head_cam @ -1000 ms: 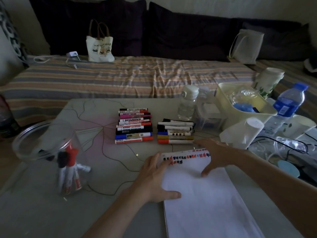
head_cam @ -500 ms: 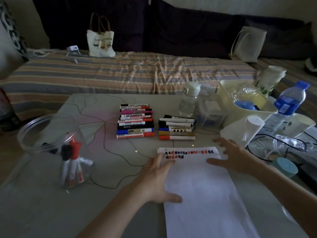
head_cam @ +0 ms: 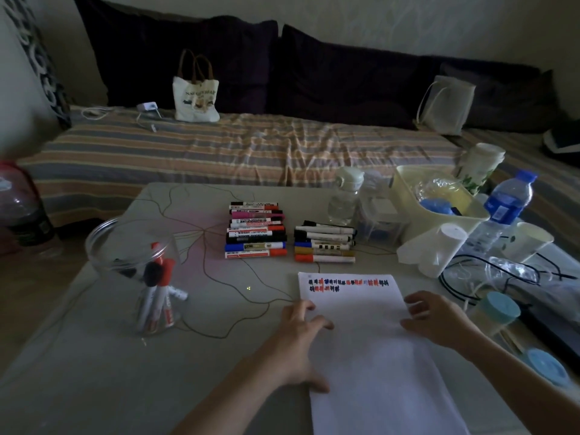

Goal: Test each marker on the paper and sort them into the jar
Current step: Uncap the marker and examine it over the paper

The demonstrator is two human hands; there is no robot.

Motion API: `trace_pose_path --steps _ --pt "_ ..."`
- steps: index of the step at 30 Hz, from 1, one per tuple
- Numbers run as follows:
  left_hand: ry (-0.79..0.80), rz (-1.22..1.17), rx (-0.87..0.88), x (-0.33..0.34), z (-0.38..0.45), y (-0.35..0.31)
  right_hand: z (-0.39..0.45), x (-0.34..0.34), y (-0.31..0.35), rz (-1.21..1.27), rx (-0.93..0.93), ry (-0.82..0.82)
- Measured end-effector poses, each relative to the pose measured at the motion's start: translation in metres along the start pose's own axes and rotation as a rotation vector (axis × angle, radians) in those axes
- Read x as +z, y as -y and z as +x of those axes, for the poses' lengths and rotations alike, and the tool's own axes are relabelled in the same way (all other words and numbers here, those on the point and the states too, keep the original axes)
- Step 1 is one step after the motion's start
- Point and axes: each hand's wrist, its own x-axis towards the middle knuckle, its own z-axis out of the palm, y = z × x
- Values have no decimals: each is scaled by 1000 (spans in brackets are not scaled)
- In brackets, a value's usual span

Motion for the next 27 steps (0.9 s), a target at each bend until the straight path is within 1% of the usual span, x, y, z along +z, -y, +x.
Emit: trace_pose_path --steps 1,2,3,4,5,7,8,10,11,13,16,18,20,21,24,27 --pt "0 -1 -1 -1 -2 0 -1 -2 5 -70 9 -11" --pt "-10 -18 -8 -5 -3 0 -2 -4 14 -170 -15 -57" --pt "-44 -39 -23 -11 -5 1 -2 -5 25 -261 -89 -121" --pt "-110 -41 -37 -18 -6 4 -2 -4 39 -299 -202 -173" --pt "-208 3 -52 -25 -7 9 -1 0 56 -278 -322 -182" --pt "-409 178 -122 -39 -9 28 0 15 100 -232 -520 -109" --pt "-459 249 -177 -44 -11 40 3 28 123 -240 -595 -69" --pt "-433 326 -289 -49 -18 63 11 60 168 -272 -689 -28" --pt "-397 344 -319 -48 -22 73 15 76 188 -283 -708 -20" --pt "-359 394 -324 -44 -28 88 24 104 218 -370 -717 -17" --pt "-377 380 -299 -34 -31 104 36 130 237 -456 -666 -36" --pt "-414 339 -286 -28 -31 106 35 138 236 -436 -638 -130" --pt "-461 329 -296 -25 -29 106 33 143 233 -464 -652 -269" --pt "-479 332 -307 -24 -28 106 33 145 232 -479 -662 -302" --pt "-444 323 -339 -23 -25 106 29 144 235 -517 -684 -291" --pt "-431 318 -363 -26 -26 102 23 138 240 -535 -676 -201"
